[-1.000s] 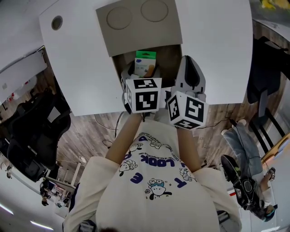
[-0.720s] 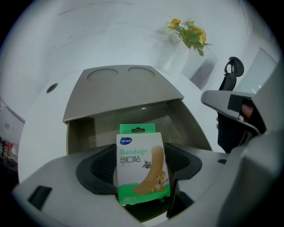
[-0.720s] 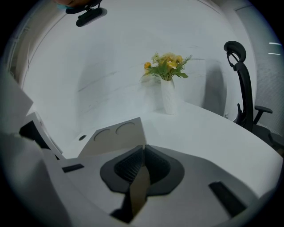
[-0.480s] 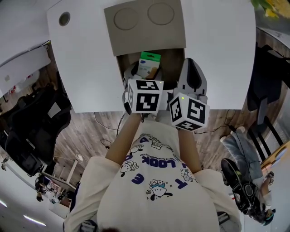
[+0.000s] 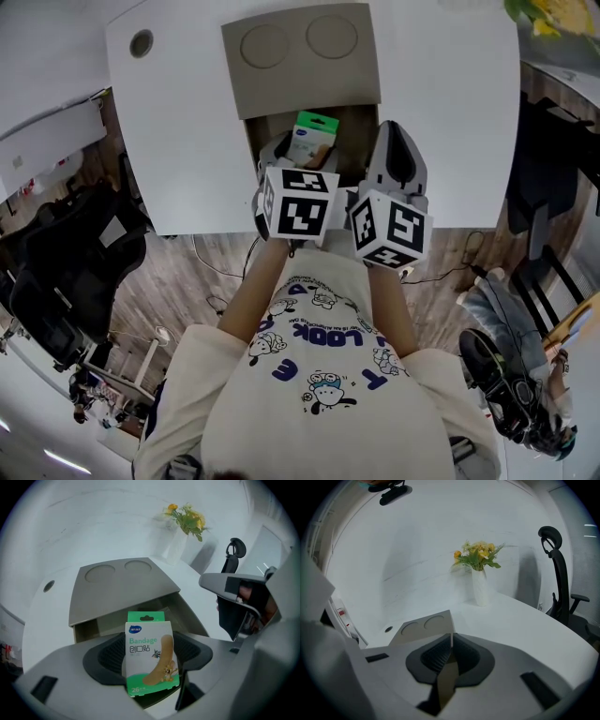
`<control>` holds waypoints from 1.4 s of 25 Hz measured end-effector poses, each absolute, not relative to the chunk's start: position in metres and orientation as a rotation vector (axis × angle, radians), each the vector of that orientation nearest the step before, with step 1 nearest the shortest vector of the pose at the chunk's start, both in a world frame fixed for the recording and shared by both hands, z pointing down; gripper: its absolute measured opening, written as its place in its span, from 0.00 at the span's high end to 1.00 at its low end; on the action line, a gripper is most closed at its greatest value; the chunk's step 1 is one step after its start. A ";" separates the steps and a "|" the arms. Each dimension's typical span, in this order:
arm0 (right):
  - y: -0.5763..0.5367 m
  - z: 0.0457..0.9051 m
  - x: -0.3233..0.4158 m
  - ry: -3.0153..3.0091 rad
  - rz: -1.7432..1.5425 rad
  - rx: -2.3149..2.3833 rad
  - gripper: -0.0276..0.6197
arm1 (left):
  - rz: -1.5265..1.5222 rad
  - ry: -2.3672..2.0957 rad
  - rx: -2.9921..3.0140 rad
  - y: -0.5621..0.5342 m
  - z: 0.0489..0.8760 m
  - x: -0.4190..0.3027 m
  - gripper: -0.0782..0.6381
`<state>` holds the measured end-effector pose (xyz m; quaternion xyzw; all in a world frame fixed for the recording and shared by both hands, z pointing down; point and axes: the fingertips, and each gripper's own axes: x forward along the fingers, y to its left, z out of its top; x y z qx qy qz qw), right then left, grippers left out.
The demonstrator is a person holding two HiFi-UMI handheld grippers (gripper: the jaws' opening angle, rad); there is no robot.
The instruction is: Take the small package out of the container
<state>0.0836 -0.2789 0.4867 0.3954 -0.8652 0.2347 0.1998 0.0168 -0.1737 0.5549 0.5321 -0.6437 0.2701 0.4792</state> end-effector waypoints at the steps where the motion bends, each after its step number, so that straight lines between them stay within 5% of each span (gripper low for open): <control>1: -0.280 0.485 0.084 -2.421 0.654 1.110 0.91 | 0.653 -1.572 1.308 -0.176 0.552 0.018 0.43; 35: -0.251 0.360 0.037 -2.695 0.341 1.188 0.91 | 0.126 -2.112 1.714 -0.197 0.351 -0.049 0.43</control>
